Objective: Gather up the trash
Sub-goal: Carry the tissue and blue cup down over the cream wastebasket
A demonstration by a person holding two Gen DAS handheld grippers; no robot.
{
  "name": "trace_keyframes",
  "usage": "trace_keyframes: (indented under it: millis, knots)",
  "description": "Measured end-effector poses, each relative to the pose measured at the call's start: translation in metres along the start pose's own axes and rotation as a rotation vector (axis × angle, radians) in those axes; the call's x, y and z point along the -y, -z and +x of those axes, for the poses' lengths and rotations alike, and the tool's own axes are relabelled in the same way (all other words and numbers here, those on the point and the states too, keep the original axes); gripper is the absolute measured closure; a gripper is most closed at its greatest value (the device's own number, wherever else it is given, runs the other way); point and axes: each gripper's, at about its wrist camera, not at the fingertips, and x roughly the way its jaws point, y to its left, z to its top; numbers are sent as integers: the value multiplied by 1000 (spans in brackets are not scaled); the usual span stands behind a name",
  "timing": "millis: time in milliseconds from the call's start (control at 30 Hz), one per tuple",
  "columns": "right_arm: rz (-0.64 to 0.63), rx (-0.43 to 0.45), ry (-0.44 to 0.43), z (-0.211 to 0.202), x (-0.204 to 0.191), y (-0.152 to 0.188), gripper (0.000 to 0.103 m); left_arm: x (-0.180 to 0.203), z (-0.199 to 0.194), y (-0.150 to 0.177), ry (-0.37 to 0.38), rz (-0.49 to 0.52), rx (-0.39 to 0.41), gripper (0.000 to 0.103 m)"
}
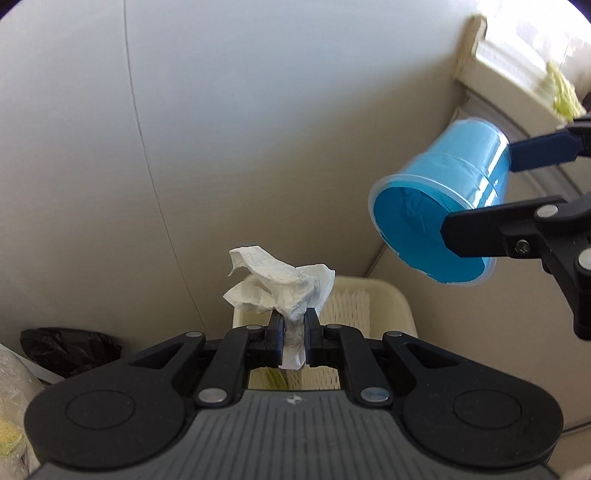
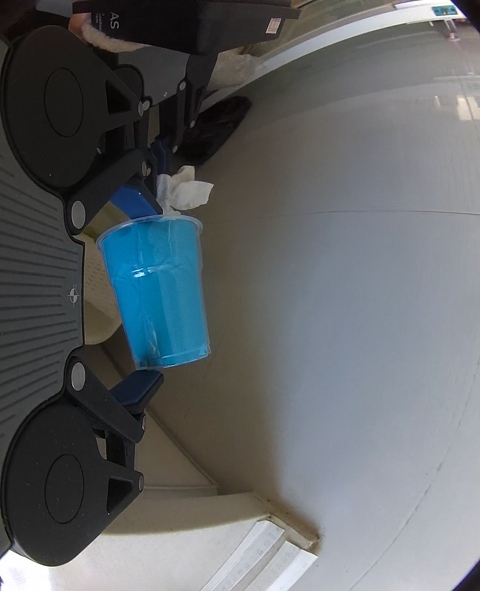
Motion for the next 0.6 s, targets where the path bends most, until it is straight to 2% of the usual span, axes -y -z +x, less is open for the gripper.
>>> trace_keyframes:
  millis: [233,400,600]
  knots:
    - [-46,-113,21,25,-25,13,15,3,26,29,28,32,-64,93]
    - [-46,-157,20,38,-28,17,15,12,58,24,34,48,-108,93]
    - [-27,-221,6,56,-25,7,15,12,79,34,22,45,-146,93]
